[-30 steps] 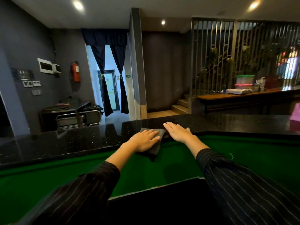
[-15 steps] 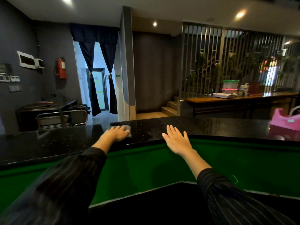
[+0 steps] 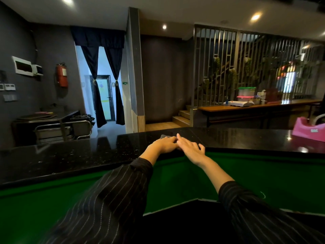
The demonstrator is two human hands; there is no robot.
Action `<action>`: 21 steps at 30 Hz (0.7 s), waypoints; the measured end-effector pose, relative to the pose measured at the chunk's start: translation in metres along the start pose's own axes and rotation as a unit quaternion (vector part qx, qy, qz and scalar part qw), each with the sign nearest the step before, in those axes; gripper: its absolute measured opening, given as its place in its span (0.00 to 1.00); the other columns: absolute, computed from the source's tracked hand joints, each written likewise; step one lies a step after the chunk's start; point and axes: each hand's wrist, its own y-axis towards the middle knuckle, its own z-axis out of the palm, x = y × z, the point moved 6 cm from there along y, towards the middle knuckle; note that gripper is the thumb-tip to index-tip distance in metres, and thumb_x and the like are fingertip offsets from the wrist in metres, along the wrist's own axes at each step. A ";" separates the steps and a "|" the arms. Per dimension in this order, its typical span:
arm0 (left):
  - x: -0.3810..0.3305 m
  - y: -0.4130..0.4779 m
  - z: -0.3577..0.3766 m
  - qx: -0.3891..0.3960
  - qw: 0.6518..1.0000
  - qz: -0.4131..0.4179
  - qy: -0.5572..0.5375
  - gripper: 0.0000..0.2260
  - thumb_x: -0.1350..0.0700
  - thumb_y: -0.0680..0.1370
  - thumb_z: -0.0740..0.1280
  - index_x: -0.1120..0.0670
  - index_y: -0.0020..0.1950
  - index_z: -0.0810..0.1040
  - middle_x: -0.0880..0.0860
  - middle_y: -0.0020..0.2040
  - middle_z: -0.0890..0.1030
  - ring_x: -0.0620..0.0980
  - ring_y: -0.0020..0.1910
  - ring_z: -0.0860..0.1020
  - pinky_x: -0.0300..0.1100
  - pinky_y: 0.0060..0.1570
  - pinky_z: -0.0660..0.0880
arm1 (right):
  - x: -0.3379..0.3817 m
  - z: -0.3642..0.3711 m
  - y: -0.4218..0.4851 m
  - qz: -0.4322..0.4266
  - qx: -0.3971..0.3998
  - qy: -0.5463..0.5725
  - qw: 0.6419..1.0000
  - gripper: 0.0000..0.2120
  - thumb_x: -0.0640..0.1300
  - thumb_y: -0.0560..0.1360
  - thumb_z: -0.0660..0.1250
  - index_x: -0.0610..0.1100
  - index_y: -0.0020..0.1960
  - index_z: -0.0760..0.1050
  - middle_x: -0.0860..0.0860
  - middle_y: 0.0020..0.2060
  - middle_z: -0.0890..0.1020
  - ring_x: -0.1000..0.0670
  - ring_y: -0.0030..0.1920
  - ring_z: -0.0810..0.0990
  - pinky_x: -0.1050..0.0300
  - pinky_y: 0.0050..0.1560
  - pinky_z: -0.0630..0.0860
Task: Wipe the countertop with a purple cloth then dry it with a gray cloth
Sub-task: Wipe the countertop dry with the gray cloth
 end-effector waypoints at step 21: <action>0.302 -0.284 -0.071 -0.177 0.967 -0.173 0.059 0.19 0.47 0.82 0.50 0.43 0.72 0.66 0.49 0.74 0.67 0.54 0.72 0.68 0.56 0.72 0.62 | 0.247 0.140 0.004 0.044 0.071 -0.226 0.970 0.41 0.68 0.75 0.50 0.40 0.77 0.56 0.36 0.76 0.57 0.35 0.76 0.55 0.39 0.75 0.52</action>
